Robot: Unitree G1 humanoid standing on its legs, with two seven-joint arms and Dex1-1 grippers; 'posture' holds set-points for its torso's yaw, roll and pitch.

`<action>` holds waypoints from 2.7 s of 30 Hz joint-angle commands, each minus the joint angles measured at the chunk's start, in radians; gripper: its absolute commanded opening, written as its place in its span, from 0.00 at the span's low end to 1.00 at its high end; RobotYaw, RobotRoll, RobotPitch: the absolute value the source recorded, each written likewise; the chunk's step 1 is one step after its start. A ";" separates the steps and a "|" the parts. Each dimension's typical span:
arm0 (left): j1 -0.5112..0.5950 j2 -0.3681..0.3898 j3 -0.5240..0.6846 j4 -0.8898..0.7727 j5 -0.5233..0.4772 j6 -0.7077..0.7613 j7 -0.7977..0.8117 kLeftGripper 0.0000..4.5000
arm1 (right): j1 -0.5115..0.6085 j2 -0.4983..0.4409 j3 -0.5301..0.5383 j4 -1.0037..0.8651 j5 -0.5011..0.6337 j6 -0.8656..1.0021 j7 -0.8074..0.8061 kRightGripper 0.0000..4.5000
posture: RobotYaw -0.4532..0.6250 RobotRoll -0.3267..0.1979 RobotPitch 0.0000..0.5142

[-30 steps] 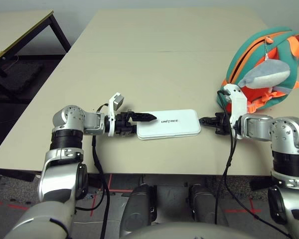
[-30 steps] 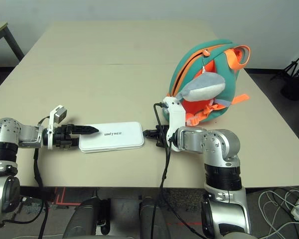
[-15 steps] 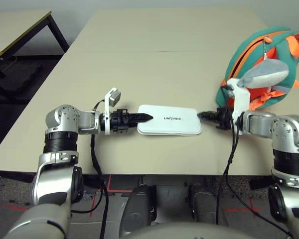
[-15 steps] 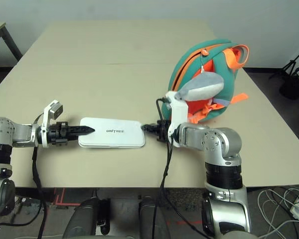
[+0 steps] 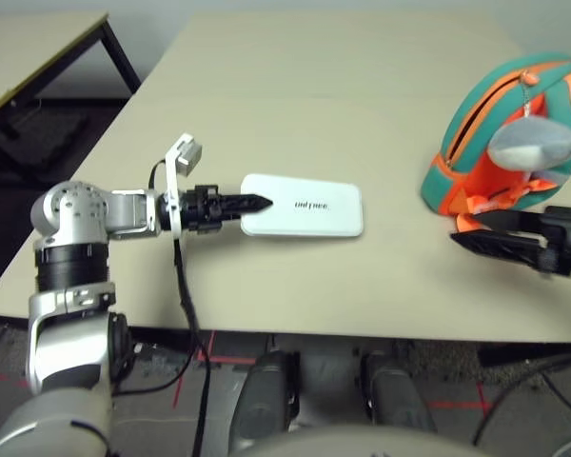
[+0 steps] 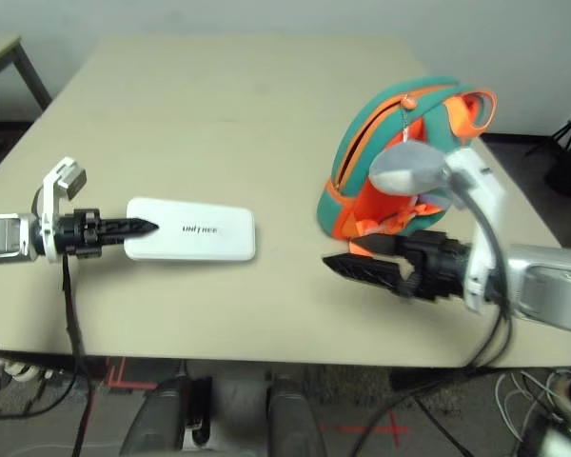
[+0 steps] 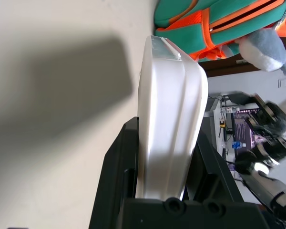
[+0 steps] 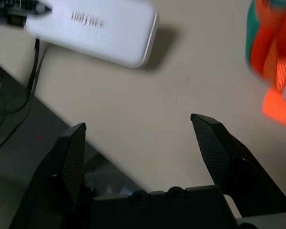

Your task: Put the pencil case into the backpack and zip it.

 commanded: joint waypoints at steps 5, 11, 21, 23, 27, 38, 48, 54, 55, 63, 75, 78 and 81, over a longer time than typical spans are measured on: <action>-0.045 -0.127 0.083 -0.012 0.026 0.010 0.101 0.30 | 0.037 0.002 -0.093 0.082 -0.179 -0.227 -0.147 1.00 | 0.29 0.62 0.32; -0.090 -0.180 0.124 -0.004 0.047 0.010 0.159 0.30 | -0.097 0.057 0.067 0.122 -0.377 -0.410 -0.125 1.00 | 0.30 0.62 0.34; -0.091 -0.217 0.185 -0.056 -0.041 0.011 0.280 0.30 | -0.234 0.095 0.229 0.194 -0.562 -0.494 -0.060 1.00 | 0.35 0.62 0.42; -0.075 -0.218 0.194 -0.070 -0.072 0.011 0.307 0.30 | -0.258 0.097 0.249 0.216 -0.596 -0.504 -0.045 1.00 | 0.35 0.62 0.45; -0.040 -0.205 0.211 -0.074 -0.128 0.011 0.348 0.30 | -0.301 0.108 0.286 0.261 -0.654 -0.520 0.000 1.00 | 0.37 0.62 0.50; 0.037 -0.187 0.222 -0.070 -0.188 0.011 0.367 0.30 | -0.335 0.110 0.334 0.370 -0.805 -0.586 0.135 1.00 | 0.39 0.62 0.61; 0.016 -0.202 0.209 -0.068 -0.163 0.011 0.370 0.30 | -0.425 0.236 0.397 0.467 -0.964 -0.735 0.133 1.00 | 0.39 0.62 0.52; -0.069 -0.182 0.191 -0.010 -0.117 -0.004 0.342 0.30 | -0.397 0.327 0.393 0.488 -1.035 -0.836 0.127 0.67 | 0.38 0.62 0.33; -0.088 -0.178 0.185 0.004 -0.104 -0.006 0.336 0.30 | -0.386 0.342 0.390 0.481 -1.043 -0.843 0.123 0.61 | 0.38 0.62 0.31; -0.282 -0.084 0.088 0.188 0.030 -0.026 0.228 0.30 | -0.312 0.492 0.392 0.336 -1.070 -0.885 0.033 0.08 | 0.25 0.62 0.16; -0.459 -0.038 -0.090 0.379 0.236 -0.154 -0.027 0.30 | -0.342 0.553 0.417 0.192 -1.042 -0.853 0.021 0.04 | 0.23 0.62 0.07; -0.460 -0.036 -0.097 0.387 0.263 -0.169 -0.063 0.30 | -0.347 0.520 0.427 0.077 -0.967 -0.746 0.041 0.04 | 0.23 0.62 0.07; -0.458 -0.036 -0.105 0.395 0.291 -0.186 -0.098 0.30 | -0.357 0.504 0.434 -0.029 -0.878 -0.634 0.040 0.04 | 0.23 0.62 0.09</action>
